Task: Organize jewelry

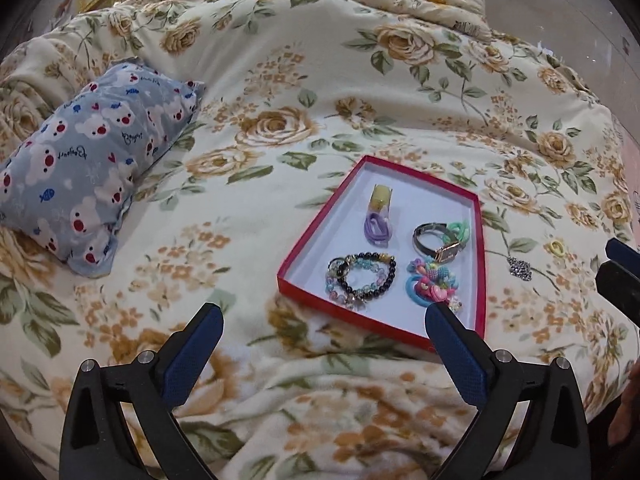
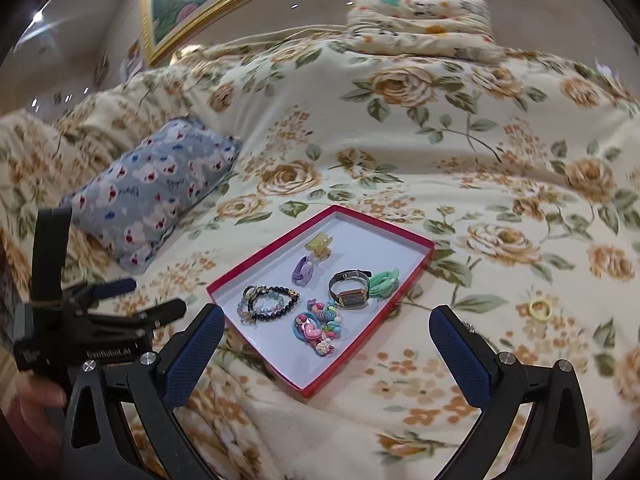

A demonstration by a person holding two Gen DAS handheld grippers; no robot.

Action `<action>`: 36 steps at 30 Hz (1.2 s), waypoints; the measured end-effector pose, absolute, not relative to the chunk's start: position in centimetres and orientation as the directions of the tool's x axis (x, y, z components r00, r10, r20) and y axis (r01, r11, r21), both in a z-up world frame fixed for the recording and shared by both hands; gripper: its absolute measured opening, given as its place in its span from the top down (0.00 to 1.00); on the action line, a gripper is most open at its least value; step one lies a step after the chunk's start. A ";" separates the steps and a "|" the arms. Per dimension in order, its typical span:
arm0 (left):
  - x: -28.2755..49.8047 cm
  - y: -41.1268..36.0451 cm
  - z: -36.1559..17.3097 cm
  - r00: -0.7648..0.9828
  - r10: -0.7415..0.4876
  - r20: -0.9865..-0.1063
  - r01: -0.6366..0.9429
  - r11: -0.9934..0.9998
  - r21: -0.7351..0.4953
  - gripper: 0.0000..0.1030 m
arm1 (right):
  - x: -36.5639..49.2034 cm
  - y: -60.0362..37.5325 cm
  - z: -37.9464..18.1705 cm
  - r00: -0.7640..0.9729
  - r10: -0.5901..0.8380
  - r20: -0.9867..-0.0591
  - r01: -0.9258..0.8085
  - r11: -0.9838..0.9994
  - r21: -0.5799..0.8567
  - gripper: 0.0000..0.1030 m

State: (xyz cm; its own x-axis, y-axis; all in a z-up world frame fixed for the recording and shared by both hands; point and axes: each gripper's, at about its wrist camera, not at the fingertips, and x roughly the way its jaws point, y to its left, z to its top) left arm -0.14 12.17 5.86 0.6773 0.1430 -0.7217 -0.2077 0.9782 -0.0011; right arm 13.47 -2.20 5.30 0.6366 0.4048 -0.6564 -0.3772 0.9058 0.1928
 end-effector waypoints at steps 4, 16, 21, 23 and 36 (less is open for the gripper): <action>-0.1 11.3 4.5 0.671 0.179 -0.720 -0.220 0.975 0.038 0.01 | 13.0 -2.3 2.9 0.642 0.379 -0.666 -0.340 0.920 0.196 0.00; 0.7 10.2 2.5 0.630 0.209 -0.748 -0.218 0.972 0.088 0.01 | 12.8 -2.7 -0.5 0.588 0.380 -0.714 -0.334 0.918 0.214 0.00; 0.6 10.5 2.4 0.627 0.214 -0.750 -0.223 0.971 0.090 0.01 | 13.0 -2.8 -1.1 0.574 0.379 -0.726 -0.330 0.918 0.219 0.00; 0.5 10.4 2.5 0.630 0.218 -0.746 -0.227 0.970 0.092 0.01 | 13.0 -2.9 -1.3 0.573 0.383 -0.724 -0.331 0.917 0.223 0.00; -0.3 10.0 2.6 0.649 0.221 -0.728 -0.217 0.971 0.102 0.01 | 12.9 -3.0 -1.5 0.587 0.391 -0.709 -0.334 0.915 0.228 0.00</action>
